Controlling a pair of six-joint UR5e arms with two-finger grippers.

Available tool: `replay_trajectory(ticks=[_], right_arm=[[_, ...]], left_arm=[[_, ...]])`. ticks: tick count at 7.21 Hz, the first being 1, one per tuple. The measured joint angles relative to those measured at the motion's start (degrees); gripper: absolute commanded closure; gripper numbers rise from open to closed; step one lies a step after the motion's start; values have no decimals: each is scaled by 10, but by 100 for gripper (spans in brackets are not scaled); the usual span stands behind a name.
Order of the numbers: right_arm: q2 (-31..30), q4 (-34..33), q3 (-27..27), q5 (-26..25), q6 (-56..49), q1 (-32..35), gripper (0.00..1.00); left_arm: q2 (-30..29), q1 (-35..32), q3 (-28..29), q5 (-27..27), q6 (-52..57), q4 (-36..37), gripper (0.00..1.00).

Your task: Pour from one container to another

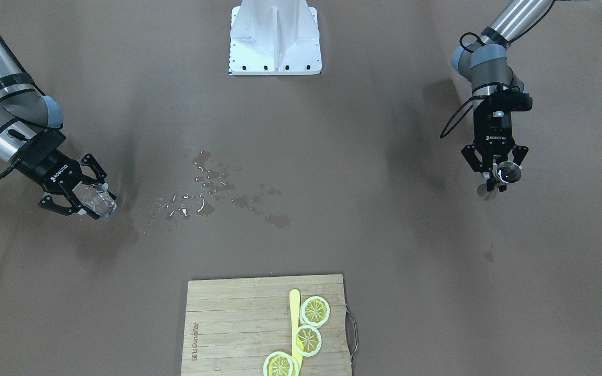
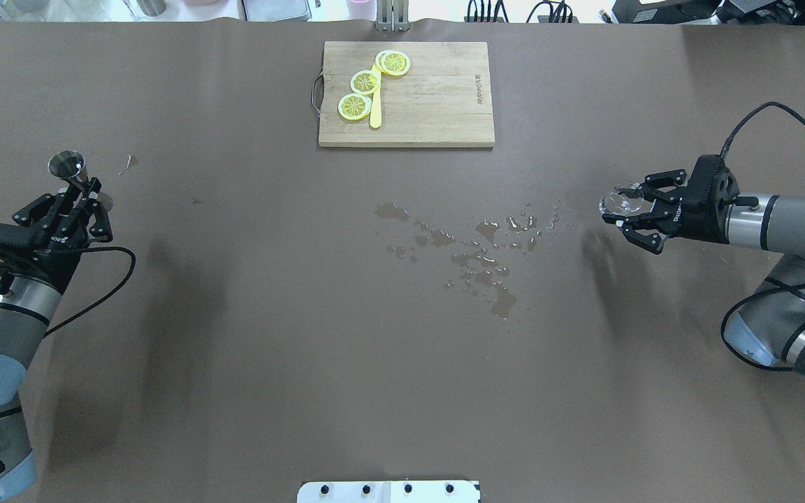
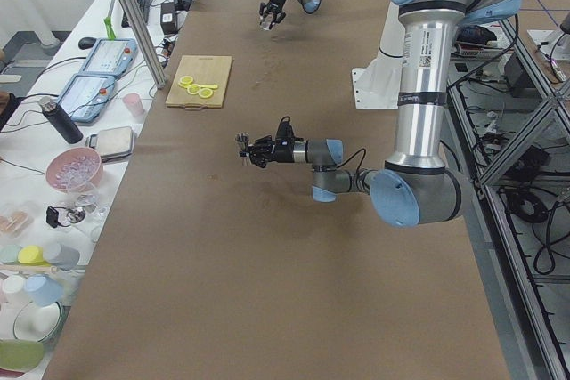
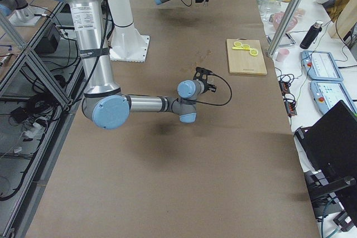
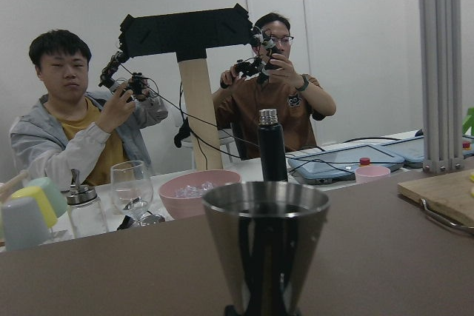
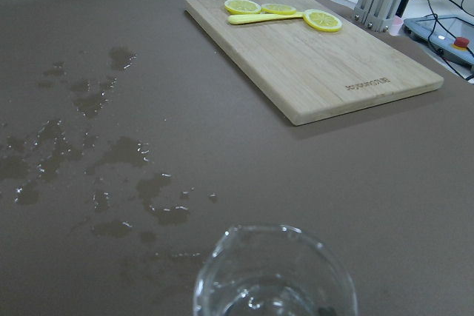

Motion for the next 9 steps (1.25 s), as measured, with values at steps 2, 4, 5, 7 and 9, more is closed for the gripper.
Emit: replay_trajectory(ticks=[2, 4, 5, 7, 9], right_arm=[[0, 6, -21, 22, 5, -5, 100], [0, 8, -39, 45, 6, -5, 100], [0, 9, -44, 55, 6, -2, 100], [2, 9, -49, 74, 6, 8, 100], [3, 9, -50, 85, 4, 12, 100]], left_arm=[[-1, 4, -5, 31, -72, 63, 100], [-1, 10, -8, 68, -181, 163, 100], [0, 13, -11, 82, -234, 211, 100], [2, 26, -12, 100, -315, 259, 100], [3, 42, -12, 127, -414, 342, 100]])
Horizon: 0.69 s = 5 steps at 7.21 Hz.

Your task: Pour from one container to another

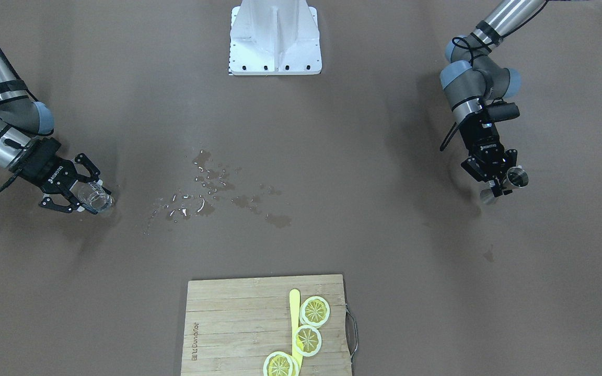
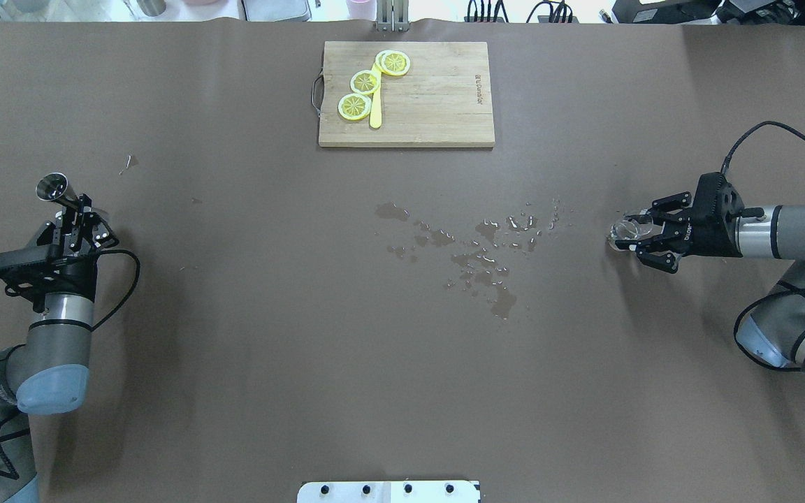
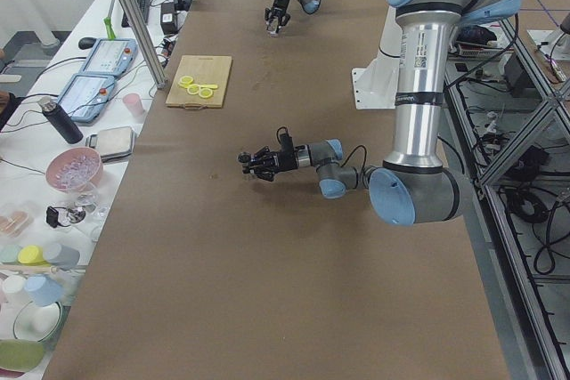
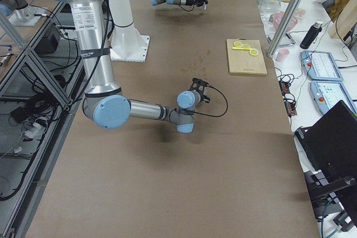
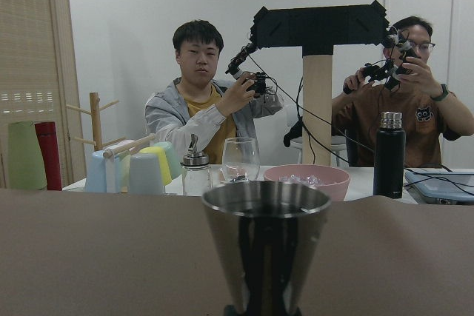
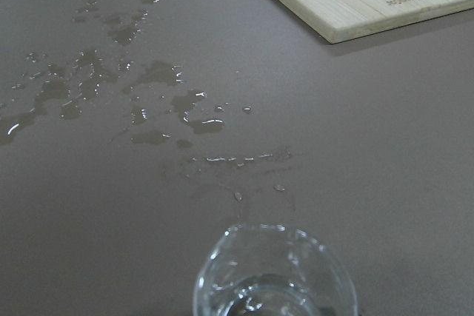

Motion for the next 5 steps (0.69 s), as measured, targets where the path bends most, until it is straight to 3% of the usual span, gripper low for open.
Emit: replay_trajectory(ticks=[4, 5], right_arm=[[2, 1, -5, 51, -44, 14, 100], [3, 1, -7, 59, -58, 17, 100]], left_arm=[[3, 6, 2, 9, -39, 60, 100], [3, 7, 3, 11, -39, 63, 76]])
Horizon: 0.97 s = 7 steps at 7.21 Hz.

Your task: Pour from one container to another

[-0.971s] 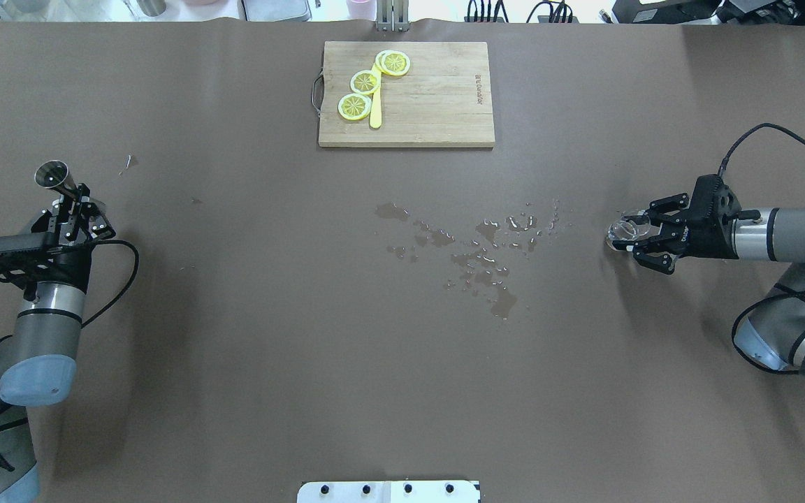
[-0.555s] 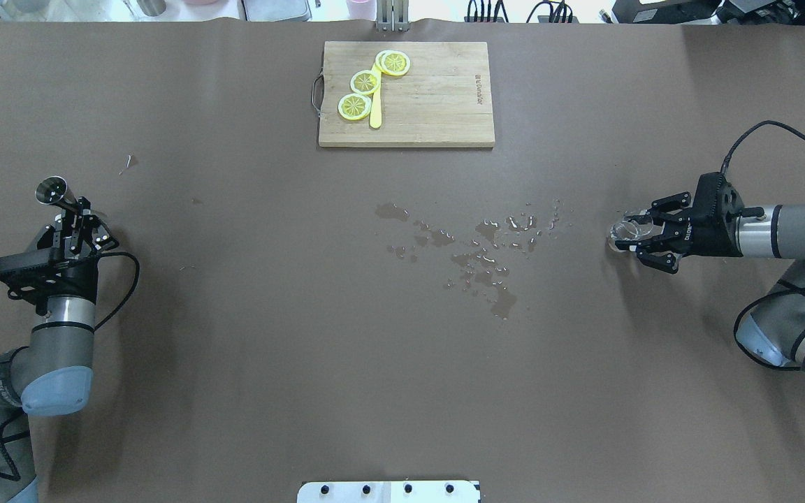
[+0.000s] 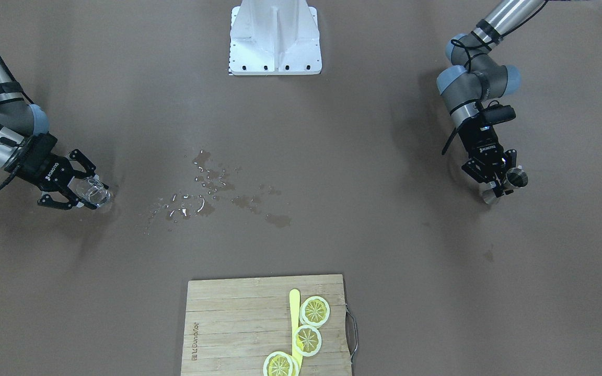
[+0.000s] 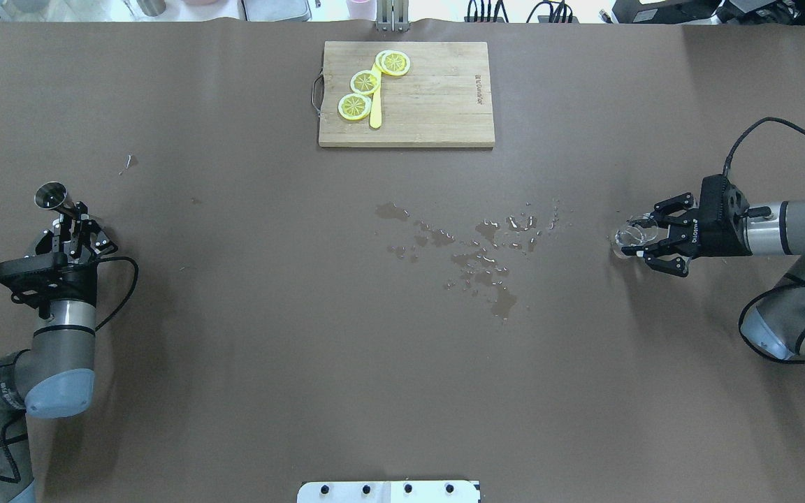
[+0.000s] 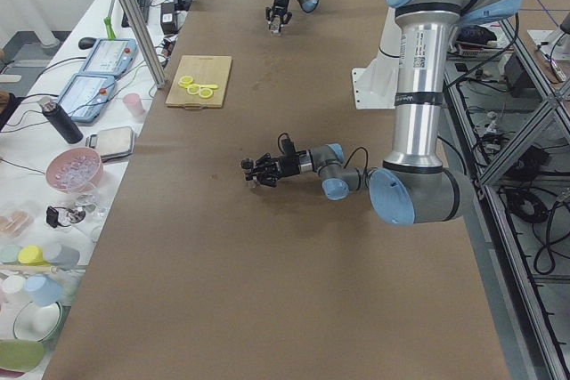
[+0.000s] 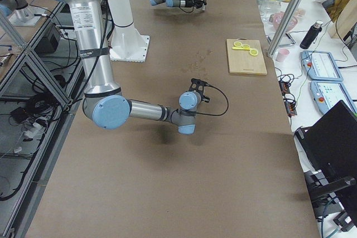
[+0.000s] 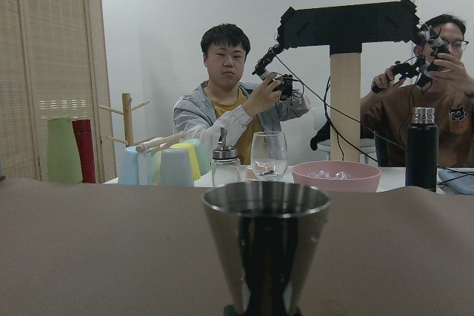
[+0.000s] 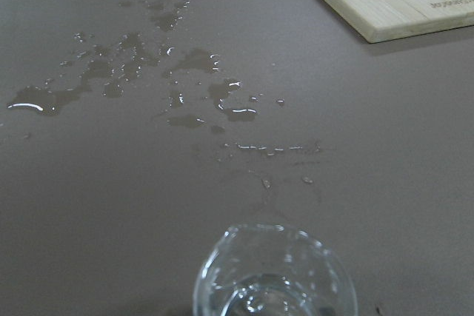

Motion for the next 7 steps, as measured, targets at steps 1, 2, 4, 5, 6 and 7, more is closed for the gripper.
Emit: replay_trajectory(ticks=[1, 2, 4, 5, 6, 7], right_arm=[[2, 0, -3, 3, -12, 2, 78], [6, 0, -6, 4, -18, 2, 58], [13, 0, -8, 2, -16, 1, 0], [16, 0, -8, 1, -13, 1, 0], [18, 0, -8, 0, -11, 0, 0], [19, 1, -8, -1, -9, 0, 0]], left_arm=[[0, 1, 0, 2, 0, 1, 47], [0, 2, 0, 3, 1, 1, 38], [0, 4, 2, 12, 1, 2, 1], [0, 6, 3, 20, 2, 2, 1], [0, 10, 5, 28, 1, 2, 1], [0, 13, 4, 33, 1, 2, 1]])
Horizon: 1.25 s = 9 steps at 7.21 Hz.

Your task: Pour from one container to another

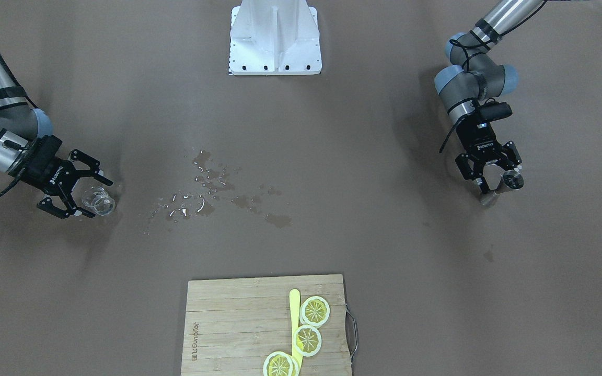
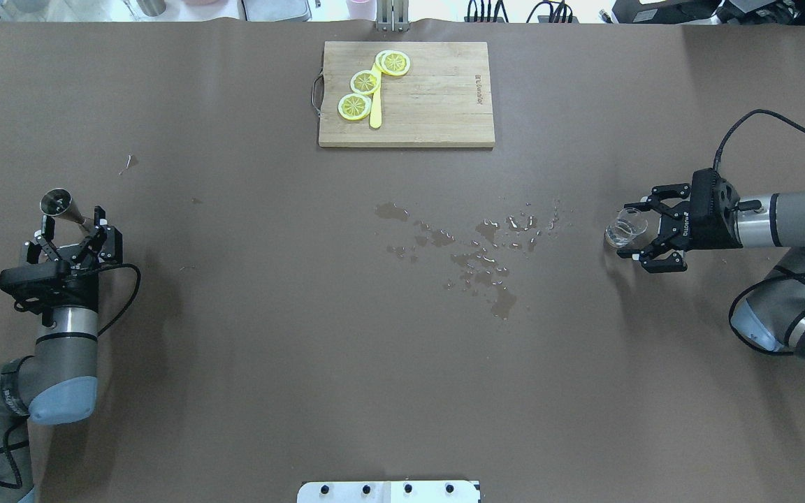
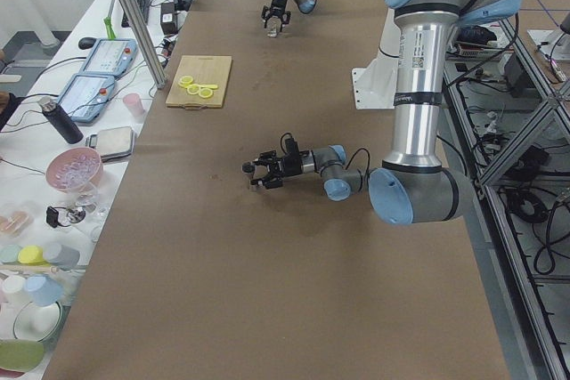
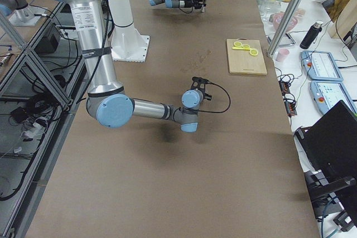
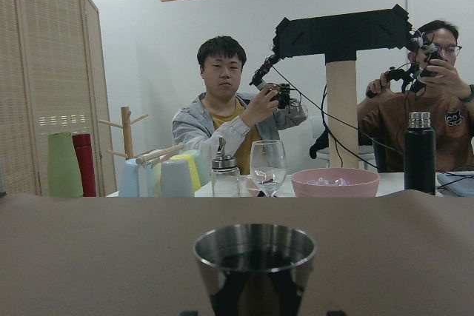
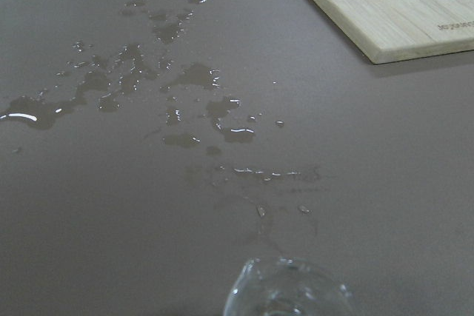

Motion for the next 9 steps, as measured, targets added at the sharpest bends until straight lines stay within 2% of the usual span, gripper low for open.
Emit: replay_trajectory(ticks=[2, 4, 7, 9], right_arm=[[1, 2, 0, 0, 1, 0, 0], [2, 3, 0, 1, 5, 2, 0], [5, 5, 4, 7, 24, 15, 0], [9, 11, 8, 19, 51, 26, 0]], left_arm=[[18, 10, -23, 4, 0, 0, 1], [60, 32, -75, 8, 1, 1, 1], [141, 60, -181, 24, 8, 1, 1], [194, 75, -254, 15, 50, -1, 1]])
